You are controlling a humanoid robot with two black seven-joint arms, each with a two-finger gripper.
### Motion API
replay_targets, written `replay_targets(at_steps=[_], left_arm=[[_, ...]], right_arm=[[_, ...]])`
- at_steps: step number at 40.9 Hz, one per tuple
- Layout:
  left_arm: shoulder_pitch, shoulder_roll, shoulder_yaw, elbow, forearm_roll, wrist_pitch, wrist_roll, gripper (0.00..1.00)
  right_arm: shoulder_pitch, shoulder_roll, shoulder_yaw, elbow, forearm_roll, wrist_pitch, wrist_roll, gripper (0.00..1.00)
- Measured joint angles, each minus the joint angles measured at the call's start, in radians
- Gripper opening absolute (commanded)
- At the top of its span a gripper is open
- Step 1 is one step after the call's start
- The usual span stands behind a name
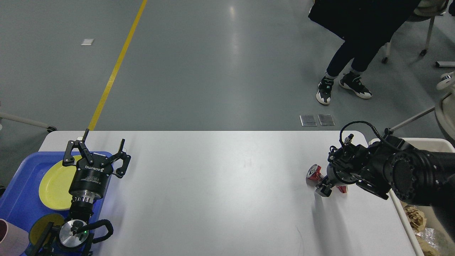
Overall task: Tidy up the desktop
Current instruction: 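Grasp the red crushed can with the right gripper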
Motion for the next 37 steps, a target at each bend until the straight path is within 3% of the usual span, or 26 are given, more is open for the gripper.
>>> replay_targets(at_steps=[16, 22, 37], left_arm=[[0.000, 0.000, 0.000, 0.000, 0.000, 0.000, 0.000, 0.96], [0.000, 0.000, 0.000, 0.000, 0.000, 0.000, 0.000, 0.96], [0.000, 0.000, 0.000, 0.000, 0.000, 0.000, 0.000, 0.96]], right_arm=[[-0.017, 0.004, 0.005, -0.023, 0.020, -0.012, -0.013, 0.69], [-0.018, 0.011, 0.013, -0.023, 0.021, -0.011, -0.022, 0.54], [-0.035, 0.013, 0.026, -0.022, 0.051, -0.011, -0.057, 0.54]])
